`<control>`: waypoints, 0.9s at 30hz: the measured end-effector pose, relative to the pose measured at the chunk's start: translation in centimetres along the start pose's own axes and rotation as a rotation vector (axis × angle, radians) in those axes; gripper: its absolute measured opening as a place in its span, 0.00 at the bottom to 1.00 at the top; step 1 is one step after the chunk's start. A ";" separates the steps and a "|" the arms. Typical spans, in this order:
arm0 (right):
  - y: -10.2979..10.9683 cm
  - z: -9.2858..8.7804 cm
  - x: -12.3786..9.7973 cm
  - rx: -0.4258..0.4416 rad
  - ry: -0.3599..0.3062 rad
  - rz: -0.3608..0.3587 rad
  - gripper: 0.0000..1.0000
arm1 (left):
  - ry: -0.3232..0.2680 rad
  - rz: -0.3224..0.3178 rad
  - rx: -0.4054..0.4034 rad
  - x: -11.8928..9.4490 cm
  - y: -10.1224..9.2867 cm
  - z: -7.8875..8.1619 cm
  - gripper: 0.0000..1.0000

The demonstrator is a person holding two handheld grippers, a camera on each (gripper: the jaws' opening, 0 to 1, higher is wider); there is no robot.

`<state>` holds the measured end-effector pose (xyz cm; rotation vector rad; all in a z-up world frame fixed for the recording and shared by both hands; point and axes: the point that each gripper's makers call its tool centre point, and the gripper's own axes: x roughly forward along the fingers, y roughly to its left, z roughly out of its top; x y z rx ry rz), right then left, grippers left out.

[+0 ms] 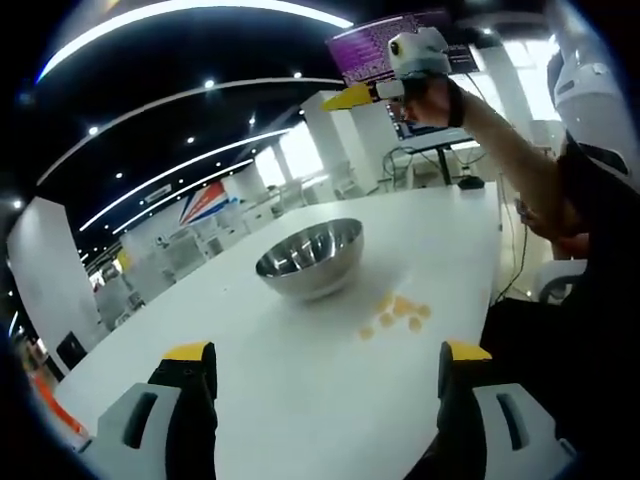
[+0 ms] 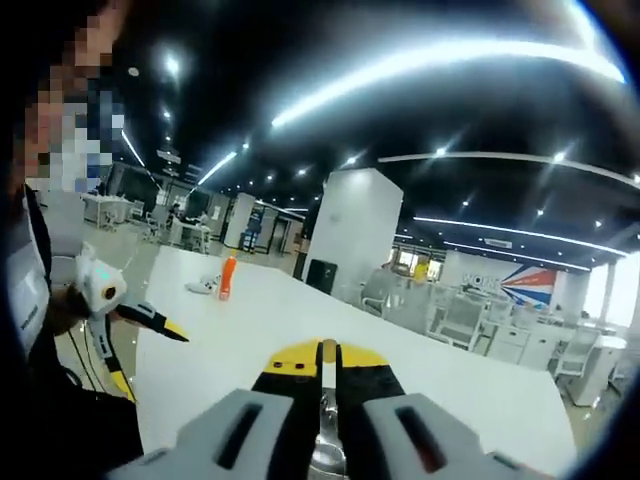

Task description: Pick up the QQ candy scattered on the table and place it into the stainless steel bowl on the table

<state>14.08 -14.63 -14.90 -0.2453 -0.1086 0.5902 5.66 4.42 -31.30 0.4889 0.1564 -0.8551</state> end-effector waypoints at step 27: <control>-1.5 -18.0 7.1 0.057 0.323 -0.077 0.08 | -0.003 0.001 0.002 -0.1 0.2 0.1 0.92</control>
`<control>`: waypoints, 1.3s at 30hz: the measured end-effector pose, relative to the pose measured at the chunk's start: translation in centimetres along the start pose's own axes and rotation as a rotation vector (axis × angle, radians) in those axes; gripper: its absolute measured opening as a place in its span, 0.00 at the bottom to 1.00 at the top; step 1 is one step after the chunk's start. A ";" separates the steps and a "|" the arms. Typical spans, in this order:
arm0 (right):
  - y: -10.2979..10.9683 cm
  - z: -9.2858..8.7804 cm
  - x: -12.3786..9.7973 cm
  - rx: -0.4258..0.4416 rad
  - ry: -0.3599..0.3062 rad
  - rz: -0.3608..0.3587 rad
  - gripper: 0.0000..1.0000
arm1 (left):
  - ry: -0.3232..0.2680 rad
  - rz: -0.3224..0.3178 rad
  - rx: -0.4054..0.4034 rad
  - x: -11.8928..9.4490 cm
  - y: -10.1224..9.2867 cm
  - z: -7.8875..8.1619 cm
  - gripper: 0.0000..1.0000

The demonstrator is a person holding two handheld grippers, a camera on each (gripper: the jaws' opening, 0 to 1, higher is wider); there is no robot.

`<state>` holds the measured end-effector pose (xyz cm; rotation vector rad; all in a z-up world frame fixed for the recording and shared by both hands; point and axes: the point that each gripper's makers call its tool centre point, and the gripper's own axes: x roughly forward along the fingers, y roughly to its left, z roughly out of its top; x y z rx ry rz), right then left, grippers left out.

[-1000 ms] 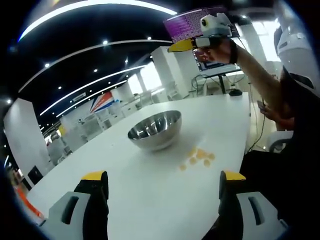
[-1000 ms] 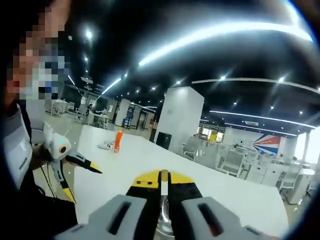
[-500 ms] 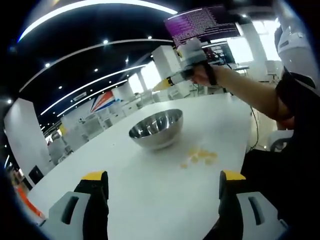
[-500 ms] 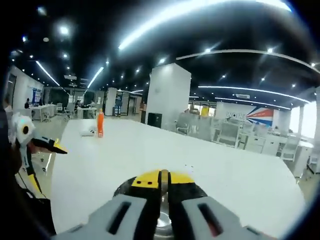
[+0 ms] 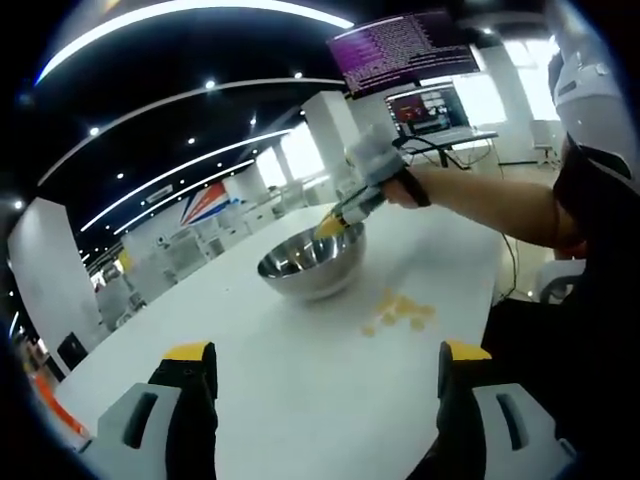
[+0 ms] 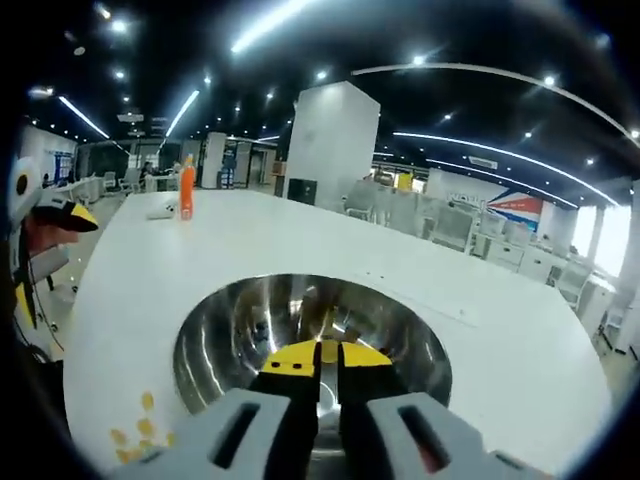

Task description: Pick up the QQ candy scattered on the table and place it into the stainless steel bowl on the table

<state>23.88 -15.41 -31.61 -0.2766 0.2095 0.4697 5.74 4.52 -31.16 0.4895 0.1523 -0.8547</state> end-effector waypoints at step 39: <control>-0.2 18.0 -17.4 -0.031 -0.498 -0.058 0.24 | -0.007 -0.008 0.027 0.2 -0.7 0.9 0.92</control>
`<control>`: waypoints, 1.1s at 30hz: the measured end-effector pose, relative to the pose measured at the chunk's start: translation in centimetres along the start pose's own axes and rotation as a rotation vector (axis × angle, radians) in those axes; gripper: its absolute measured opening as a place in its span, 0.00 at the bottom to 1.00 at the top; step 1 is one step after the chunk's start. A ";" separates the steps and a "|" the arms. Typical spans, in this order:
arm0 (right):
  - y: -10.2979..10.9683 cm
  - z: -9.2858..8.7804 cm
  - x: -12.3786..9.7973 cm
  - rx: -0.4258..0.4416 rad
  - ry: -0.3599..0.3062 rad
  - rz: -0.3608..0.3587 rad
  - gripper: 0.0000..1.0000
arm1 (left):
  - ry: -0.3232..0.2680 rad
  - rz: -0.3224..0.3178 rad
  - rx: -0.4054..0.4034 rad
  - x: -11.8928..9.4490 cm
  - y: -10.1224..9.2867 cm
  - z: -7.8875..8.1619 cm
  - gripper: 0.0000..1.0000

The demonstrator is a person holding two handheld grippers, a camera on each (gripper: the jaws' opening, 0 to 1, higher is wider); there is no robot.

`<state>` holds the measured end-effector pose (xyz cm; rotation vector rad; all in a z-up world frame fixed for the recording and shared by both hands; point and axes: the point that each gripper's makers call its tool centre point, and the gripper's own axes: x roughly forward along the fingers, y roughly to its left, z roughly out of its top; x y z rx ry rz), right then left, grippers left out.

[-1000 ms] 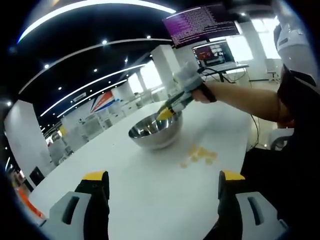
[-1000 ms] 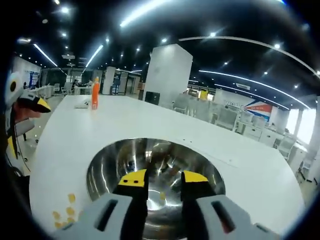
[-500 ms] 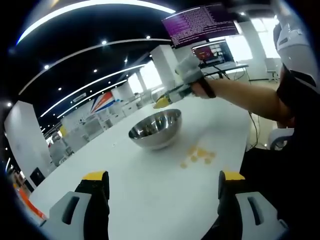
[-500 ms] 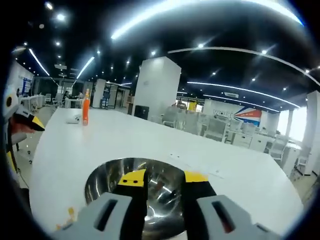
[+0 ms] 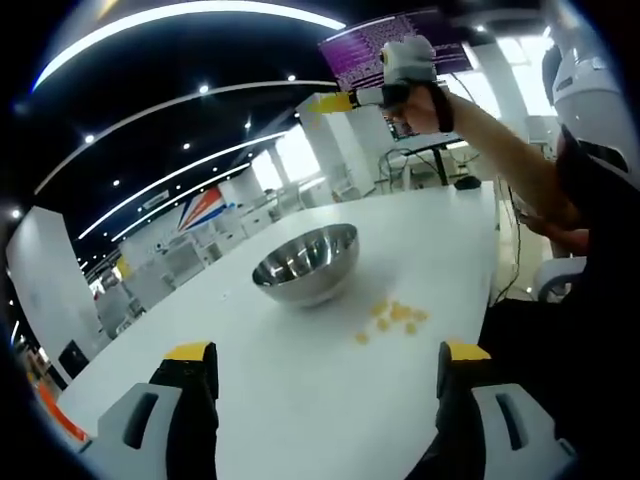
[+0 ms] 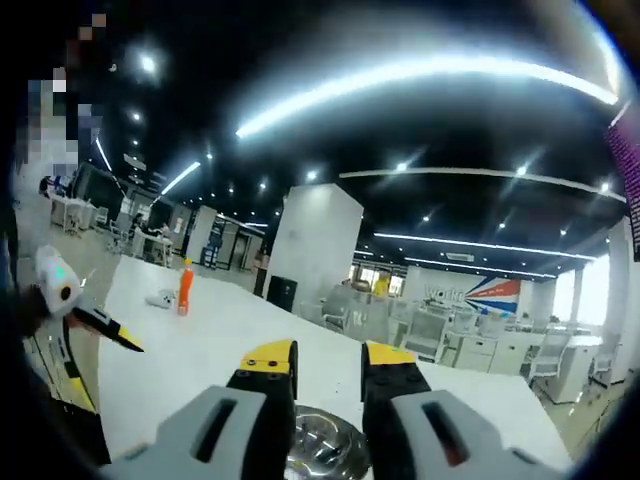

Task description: Pick up the QQ candy scattered on the table and place it into the stainless steel bowl on the table

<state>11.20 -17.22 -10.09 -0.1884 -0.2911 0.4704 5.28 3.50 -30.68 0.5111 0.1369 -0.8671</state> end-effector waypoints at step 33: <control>15.4 -9.5 -5.9 0.008 0.282 0.310 0.24 | 0.003 -0.008 -0.013 0.3 -0.4 -0.4 0.93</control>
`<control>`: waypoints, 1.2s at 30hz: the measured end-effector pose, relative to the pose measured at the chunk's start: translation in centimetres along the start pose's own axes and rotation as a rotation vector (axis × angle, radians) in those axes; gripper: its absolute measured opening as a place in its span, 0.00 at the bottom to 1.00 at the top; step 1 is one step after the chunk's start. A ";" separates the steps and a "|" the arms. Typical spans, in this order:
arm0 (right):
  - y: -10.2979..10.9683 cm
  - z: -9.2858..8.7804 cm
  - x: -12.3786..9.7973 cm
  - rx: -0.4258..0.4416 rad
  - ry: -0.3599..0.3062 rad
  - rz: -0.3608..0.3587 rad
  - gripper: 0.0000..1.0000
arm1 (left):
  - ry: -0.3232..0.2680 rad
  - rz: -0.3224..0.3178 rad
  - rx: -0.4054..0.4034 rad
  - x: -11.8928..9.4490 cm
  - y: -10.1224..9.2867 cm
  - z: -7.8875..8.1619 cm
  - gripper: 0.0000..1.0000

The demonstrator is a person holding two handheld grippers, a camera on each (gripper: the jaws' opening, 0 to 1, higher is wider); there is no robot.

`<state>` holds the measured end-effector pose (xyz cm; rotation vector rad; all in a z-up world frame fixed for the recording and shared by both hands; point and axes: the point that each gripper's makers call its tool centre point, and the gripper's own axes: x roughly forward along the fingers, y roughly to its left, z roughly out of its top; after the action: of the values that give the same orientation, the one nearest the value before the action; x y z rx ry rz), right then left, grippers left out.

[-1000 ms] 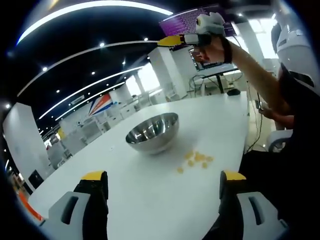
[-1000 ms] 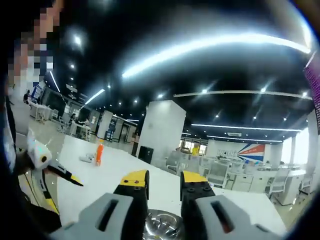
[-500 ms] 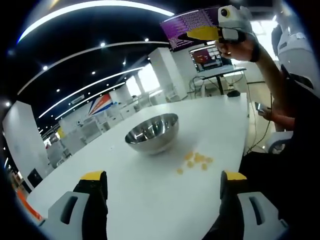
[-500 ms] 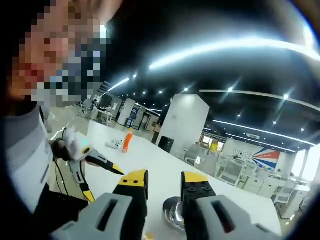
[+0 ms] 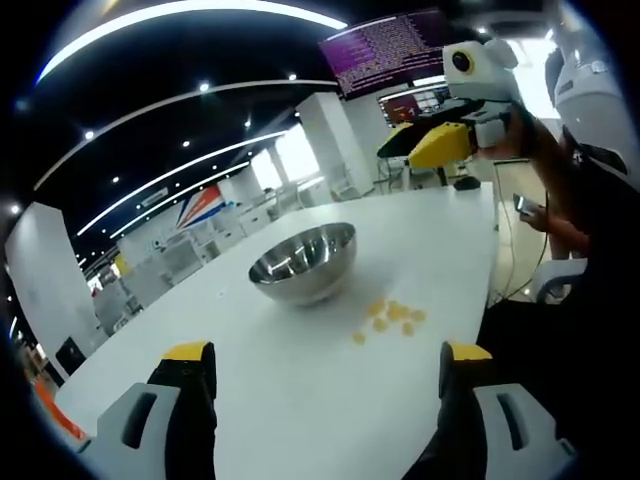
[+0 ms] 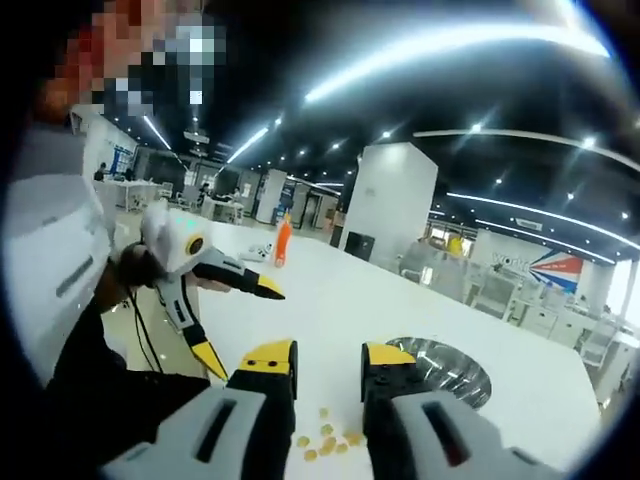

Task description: Pick up the QQ candy scattered on the table and place it into the stainless steel bowl on the table

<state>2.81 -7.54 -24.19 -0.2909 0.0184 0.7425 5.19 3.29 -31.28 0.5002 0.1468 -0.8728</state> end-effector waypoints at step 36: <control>2.4 -16.7 3.1 0.229 0.322 0.042 0.18 | -0.009 -0.014 0.014 0.1 -0.8 0.5 0.91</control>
<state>4.92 -8.24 -41.25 -0.1893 0.4125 0.7215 4.61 2.61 -31.18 0.5081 0.1361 -0.8906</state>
